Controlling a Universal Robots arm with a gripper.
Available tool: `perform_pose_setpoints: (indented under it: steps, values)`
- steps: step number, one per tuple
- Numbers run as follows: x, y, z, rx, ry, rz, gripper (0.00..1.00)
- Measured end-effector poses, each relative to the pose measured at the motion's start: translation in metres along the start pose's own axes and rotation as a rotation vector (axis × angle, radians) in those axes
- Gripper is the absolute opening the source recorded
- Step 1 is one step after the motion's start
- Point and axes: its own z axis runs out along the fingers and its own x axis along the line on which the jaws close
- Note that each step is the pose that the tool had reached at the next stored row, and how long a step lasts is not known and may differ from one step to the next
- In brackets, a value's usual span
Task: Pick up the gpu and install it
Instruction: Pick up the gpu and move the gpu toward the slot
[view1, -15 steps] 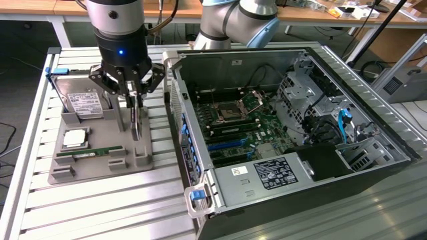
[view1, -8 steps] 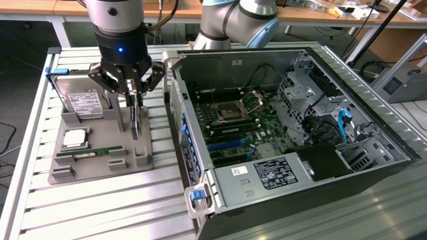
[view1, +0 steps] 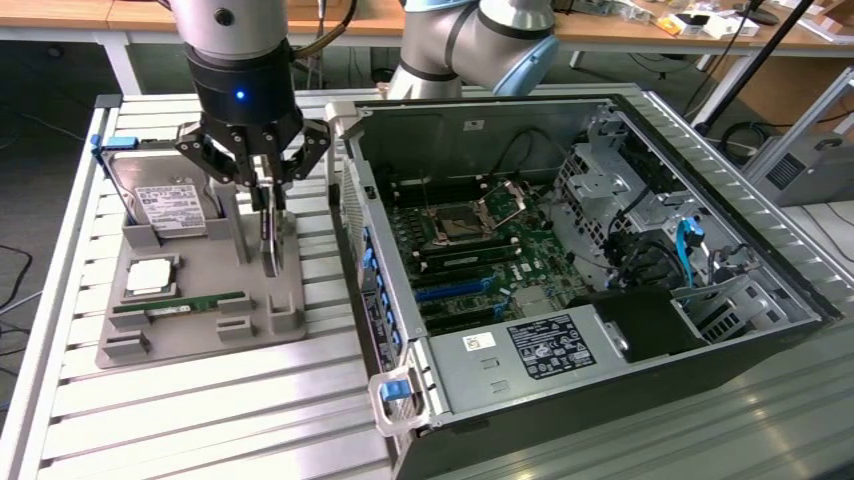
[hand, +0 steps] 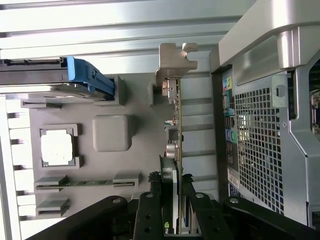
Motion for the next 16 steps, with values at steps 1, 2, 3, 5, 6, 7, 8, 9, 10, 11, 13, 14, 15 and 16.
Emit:
perform_pose_setpoints:
  steps: [1,2,3,5,6,7,8,9,10,11,13,14,15,16]
  values:
    - [0.000,0.0000,-0.0006,0.0000,0.0000,0.000,0.27]
    - [0.000,0.0000,-0.0012,0.0000,0.0000,0.000,0.27]
    - [0.000,0.0001,-0.0019,-0.0001,0.0000,0.000,0.27]
    - [0.000,0.0001,-0.0031,0.0000,0.0000,0.000,0.27]
    - [0.000,0.0001,-0.0037,0.0000,0.0000,0.000,0.27]
    - [0.000,0.0001,-0.0044,-0.0001,-0.0001,0.000,0.27]
    - [0.000,0.0001,-0.0051,0.0000,0.0000,0.000,0.27]
    - [0.000,0.0001,-0.0056,0.0000,0.0000,0.000,0.27]
    - [0.000,0.0002,-0.0064,0.0000,0.0000,0.000,0.27]
    - [0.000,0.0002,-0.0076,0.0000,0.0000,0.000,0.27]
    - [0.000,0.0002,-0.0096,-0.0001,0.0000,0.000,0.27]
    - [0.000,0.0002,-0.0103,-0.0001,-0.0001,0.000,0.27]
    - [0.000,0.0003,-0.0114,-0.0001,0.0000,0.000,0.27]
    - [0.000,0.0003,-0.0121,0.0000,0.0000,0.000,0.27]
